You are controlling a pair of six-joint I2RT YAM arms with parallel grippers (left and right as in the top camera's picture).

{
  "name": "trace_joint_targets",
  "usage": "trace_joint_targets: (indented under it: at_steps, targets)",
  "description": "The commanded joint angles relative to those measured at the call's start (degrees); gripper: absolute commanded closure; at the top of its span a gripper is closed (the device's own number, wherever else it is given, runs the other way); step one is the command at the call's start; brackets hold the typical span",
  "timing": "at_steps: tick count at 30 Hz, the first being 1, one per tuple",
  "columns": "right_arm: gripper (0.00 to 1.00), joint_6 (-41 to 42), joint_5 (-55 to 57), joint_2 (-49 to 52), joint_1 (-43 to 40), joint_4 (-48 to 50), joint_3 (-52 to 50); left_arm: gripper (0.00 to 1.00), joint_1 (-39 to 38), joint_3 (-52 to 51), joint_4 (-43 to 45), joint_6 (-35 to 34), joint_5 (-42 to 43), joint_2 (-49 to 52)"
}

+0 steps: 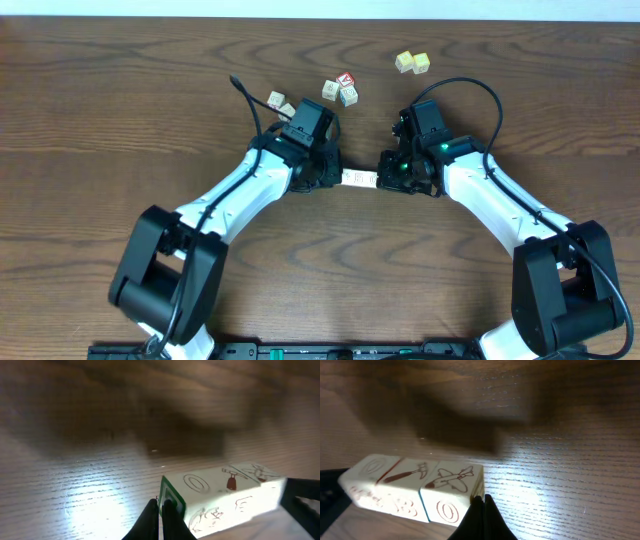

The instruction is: Lift 3 blocks

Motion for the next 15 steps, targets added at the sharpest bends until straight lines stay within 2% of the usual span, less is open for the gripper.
trace_joint_targets:
  at_steps: [1,15]
  targets:
    - [0.99,0.5,-11.7,-0.8,3.3,1.4,-0.1,0.93,-3.6,-0.1,1.5,-0.9,8.3,2.6]
    - [0.99,0.9,-11.3,-0.8,5.0,7.2,-5.4,0.93,-4.5,-0.1,1.9,-1.0,8.1,2.9]
